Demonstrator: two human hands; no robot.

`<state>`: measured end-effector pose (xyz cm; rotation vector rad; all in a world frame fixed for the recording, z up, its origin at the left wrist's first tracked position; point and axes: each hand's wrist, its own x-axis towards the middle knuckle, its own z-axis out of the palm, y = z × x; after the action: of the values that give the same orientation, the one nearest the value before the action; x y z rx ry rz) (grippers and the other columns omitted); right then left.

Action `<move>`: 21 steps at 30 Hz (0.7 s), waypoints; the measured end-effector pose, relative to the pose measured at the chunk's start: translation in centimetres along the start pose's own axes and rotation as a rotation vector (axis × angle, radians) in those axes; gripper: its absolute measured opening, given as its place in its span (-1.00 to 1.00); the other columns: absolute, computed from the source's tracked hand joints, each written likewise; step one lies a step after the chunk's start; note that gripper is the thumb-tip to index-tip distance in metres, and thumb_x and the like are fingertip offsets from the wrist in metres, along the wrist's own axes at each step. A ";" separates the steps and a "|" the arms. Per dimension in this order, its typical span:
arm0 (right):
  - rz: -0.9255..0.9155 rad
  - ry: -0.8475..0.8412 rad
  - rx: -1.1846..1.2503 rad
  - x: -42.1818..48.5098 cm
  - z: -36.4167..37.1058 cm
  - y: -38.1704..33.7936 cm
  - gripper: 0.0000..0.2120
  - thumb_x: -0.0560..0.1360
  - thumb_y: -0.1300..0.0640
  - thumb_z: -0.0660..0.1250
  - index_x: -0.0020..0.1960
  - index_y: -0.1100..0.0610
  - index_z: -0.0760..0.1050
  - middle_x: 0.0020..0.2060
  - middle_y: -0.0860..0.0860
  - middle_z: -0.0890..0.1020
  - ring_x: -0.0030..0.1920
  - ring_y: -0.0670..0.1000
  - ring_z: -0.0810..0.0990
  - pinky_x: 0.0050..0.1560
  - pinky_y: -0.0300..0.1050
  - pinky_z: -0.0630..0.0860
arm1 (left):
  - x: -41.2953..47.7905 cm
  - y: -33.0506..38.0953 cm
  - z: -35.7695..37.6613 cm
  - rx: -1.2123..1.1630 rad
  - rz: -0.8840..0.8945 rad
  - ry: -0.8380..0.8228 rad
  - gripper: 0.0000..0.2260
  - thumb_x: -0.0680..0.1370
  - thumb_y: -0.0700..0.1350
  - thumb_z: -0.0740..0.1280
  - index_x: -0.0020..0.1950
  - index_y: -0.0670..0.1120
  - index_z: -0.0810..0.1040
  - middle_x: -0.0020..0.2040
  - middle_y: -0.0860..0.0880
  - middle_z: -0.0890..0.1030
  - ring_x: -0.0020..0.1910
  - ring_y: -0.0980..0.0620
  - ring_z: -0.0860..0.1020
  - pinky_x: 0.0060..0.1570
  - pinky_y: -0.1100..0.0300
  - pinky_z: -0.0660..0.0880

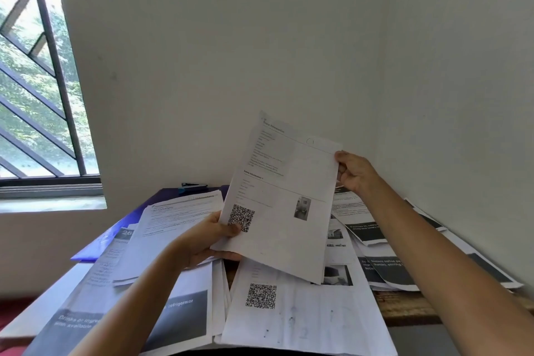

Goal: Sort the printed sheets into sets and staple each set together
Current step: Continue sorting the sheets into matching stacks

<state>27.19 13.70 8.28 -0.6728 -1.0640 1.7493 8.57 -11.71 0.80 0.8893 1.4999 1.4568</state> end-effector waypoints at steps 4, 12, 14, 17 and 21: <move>-0.039 0.028 0.032 -0.1 0.1 0.4 -0.78 0.53 0.42 0.23 -0.20 0.17 0.48 -0.29 0.07 0.55 -0.36 -0.02 0.53 -0.52 -0.22 0.54 | -0.2 -0.1 0.0 0.003 -0.010 -0.007 -0.70 0.52 -0.33 0.34 0.24 -0.13 0.47 0.14 -0.19 0.60 0.04 -0.20 0.63 -0.29 -0.02 0.64; -0.109 0.101 0.106 -0.3 0.9 0.2 -0.72 0.52 0.48 0.21 -0.23 0.16 0.46 -0.27 0.05 0.54 -0.33 -0.03 0.52 -0.50 -0.25 0.55 | -0.2 0.5 1.1 0.105 0.099 0.098 -0.82 0.55 -0.19 0.37 0.14 -0.11 0.55 0.00 -0.08 0.70 -0.07 -0.07 0.67 -0.12 0.05 0.64; -0.117 0.104 0.084 -0.2 1.0 0.2 -0.72 0.51 0.47 0.22 -0.23 0.15 0.47 -0.26 0.05 0.55 -0.32 -0.03 0.52 -0.41 -0.18 0.57 | -0.1 0.7 1.4 0.125 0.154 0.133 -0.87 0.57 -0.15 0.34 0.11 -0.07 0.56 -0.06 -0.03 0.71 -0.14 -0.01 0.67 -0.21 0.11 0.63; -0.143 0.125 0.046 0.2 1.1 0.1 -0.72 0.50 0.46 0.24 -0.25 0.13 0.48 -0.26 0.04 0.56 -0.31 -0.01 0.53 -0.21 -0.05 0.56 | 0.0 0.8 1.7 0.132 0.217 0.142 -0.85 0.58 -0.17 0.32 0.15 -0.09 0.55 -0.04 -0.03 0.71 -0.14 -0.01 0.67 -0.19 0.12 0.63; -0.194 0.197 -0.002 0.6 1.3 -0.3 -0.70 0.45 0.45 0.29 -0.28 0.08 0.51 -0.27 0.00 0.56 -0.30 -0.04 0.52 -0.20 -0.10 0.56 | -0.2 0.3 2.3 0.202 0.286 0.123 -0.87 0.62 -0.15 0.26 0.12 -0.03 0.56 -0.05 0.03 0.71 -0.07 -0.01 0.66 -0.08 0.09 0.61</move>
<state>26.03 13.87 9.18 -0.7030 -0.9619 1.4841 10.74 -11.01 1.15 1.1943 1.6859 1.6075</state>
